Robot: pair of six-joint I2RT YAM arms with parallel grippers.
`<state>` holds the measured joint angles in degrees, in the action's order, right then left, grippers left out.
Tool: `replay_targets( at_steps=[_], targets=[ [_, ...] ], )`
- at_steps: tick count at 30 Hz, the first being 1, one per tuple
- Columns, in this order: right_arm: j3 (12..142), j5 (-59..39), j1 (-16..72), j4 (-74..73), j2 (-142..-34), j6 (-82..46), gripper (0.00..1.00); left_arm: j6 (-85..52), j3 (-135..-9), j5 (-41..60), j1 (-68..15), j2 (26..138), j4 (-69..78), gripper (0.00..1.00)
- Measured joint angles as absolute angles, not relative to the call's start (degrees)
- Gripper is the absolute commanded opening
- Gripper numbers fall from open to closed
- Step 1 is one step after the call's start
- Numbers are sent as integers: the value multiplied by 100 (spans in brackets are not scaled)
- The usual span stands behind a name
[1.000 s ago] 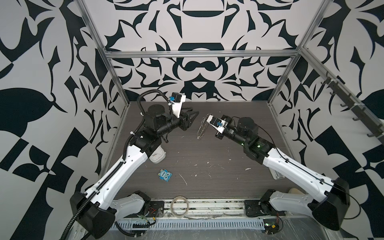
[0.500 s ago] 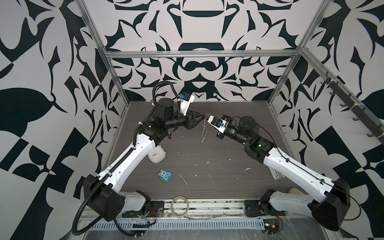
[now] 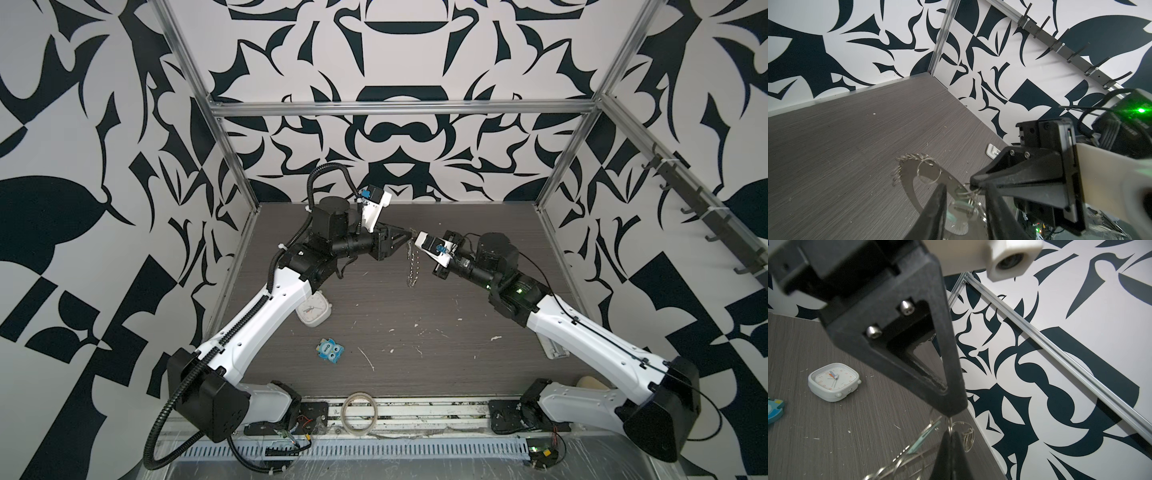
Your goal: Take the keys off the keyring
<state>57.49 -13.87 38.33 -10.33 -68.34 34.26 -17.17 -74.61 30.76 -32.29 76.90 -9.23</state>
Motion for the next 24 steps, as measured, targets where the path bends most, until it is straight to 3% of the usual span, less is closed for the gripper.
replay_targets(
  at_steps=[3, 9, 15, 20, 24],
  targets=[
    [5752, -1396, 3833, -1033, -6845, 3426, 0, -1717, -7461, 3105, -3260, 7690, -923, 32],
    [5752, -1400, 3833, -1009, -6858, 3422, 0, -1754, -7461, 3138, -3288, 7710, -965, 14],
    [5752, -1428, 3826, -958, -6858, 3389, 0, -1743, -7461, 3127, -3291, 7723, -1033, 16],
    [5752, -1437, 3826, -919, -6858, 3356, 0, -1710, -7461, 3122, -3291, 7723, -1109, 23],
    [5752, -1437, 3822, -919, -6858, 3339, 0, -1721, -7463, 3094, -3291, 7723, -1201, 15]
  ],
)
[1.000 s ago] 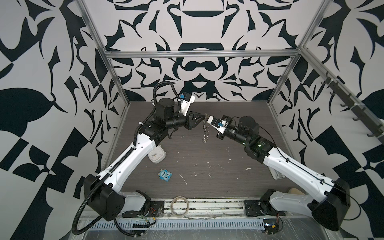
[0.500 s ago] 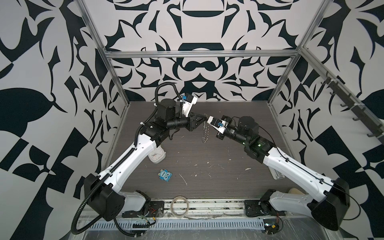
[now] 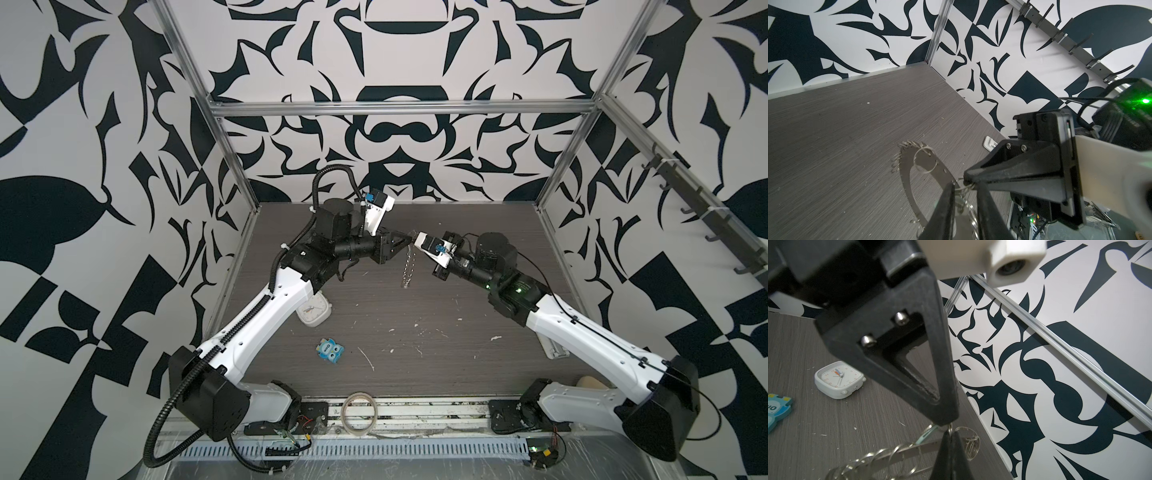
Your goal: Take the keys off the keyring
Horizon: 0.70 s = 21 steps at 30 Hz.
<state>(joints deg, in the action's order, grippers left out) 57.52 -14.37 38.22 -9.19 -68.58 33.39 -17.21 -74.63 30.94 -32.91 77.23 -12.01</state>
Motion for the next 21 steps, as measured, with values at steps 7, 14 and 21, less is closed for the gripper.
replay_targets(
  at_steps=[7, 14, 21],
  targets=[
    [5747, -1437, 3800, -956, -6858, 3280, 0, -1702, -7463, 3006, -3291, 7723, -1221, 0],
    [5548, -1439, 3789, -1487, -6858, 3059, 0, -1874, -7463, 3050, -3242, 7723, -1070, 0],
    [5468, -1479, 3789, -2018, -6853, 2886, 0, -2259, -7387, 3404, -2917, 7723, -786, 0]
  ],
)
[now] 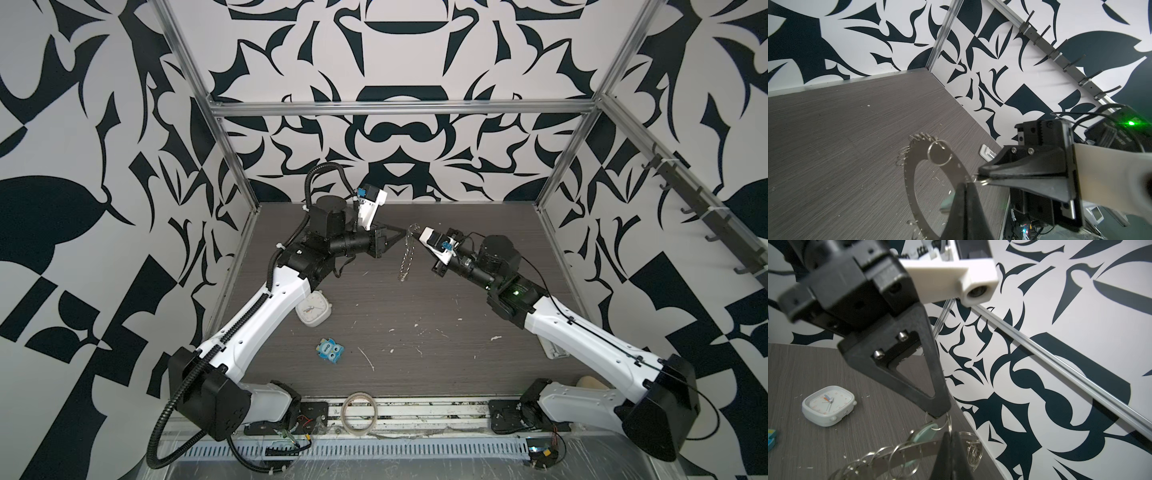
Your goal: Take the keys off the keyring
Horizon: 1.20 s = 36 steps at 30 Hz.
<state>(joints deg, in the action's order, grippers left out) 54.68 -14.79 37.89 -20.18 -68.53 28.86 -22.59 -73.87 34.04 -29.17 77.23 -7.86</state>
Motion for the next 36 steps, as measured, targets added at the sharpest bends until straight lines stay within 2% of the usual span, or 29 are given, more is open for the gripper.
replay_targets(
  at_steps=[17, 26, 36],
  targets=[
    [5345, -1435, 3785, -2856, -6818, 2558, 0, -2558, -7365, 3618, -2812, 8034, -698, 0],
    [4976, -880, 3736, -2423, -6508, 2580, 0, -2152, -7352, 2617, -2814, 8119, -1264, 0],
    [3715, 473, 3721, -1599, -5081, 2143, 0, -2075, -6910, 1549, -3236, 8287, -1564, 0]
  ],
)
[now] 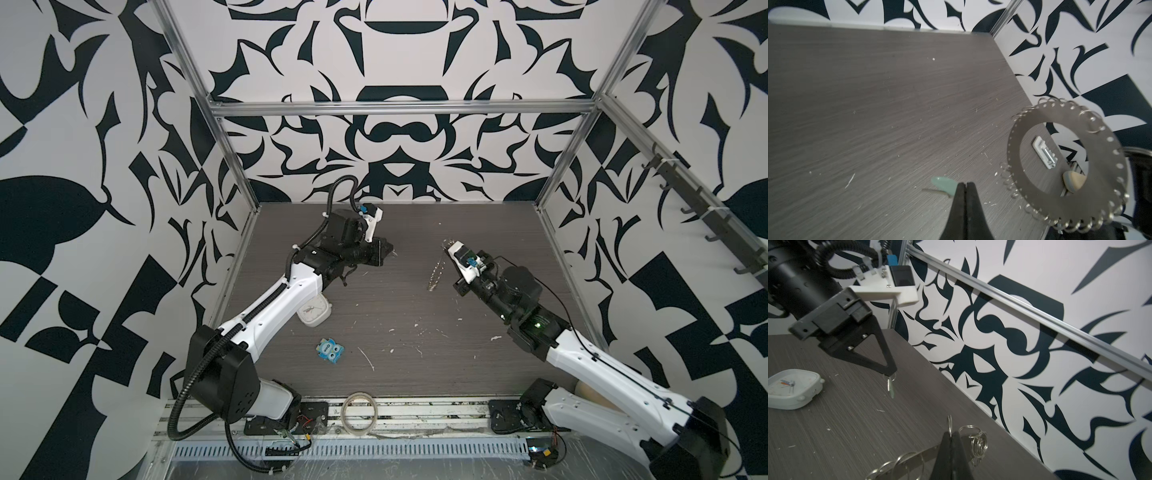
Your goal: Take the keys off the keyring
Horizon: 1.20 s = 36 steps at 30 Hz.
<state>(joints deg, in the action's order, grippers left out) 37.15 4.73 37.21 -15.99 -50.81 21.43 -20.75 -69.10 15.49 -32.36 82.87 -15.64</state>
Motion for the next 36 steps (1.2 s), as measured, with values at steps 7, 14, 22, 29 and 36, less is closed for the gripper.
replay_targets(
  at_steps=[7, 14, 22, 29, 36],
  targets=[
    [3096, 1535, 3721, -681, -3780, 1754, 0, -2123, -6877, 1076, -3990, 8661, -1570, 0],
    [2939, 2187, 3721, 163, -2692, 1498, 0, -2272, -6829, 808, -4294, 8892, -1463, 0],
    [2958, 2534, 3721, 1164, -2137, 1275, 0, -2443, -6788, 635, -4449, 9061, -1302, 0],
    [3317, 2783, 3721, 1973, -2571, 1151, 0, -2652, -6528, 572, -4482, 9166, -1214, 0],
    [3330, 2851, 3721, 1747, -4058, 1044, 0, -2773, -6495, 582, -4482, 9520, -1221, 0]
  ],
)
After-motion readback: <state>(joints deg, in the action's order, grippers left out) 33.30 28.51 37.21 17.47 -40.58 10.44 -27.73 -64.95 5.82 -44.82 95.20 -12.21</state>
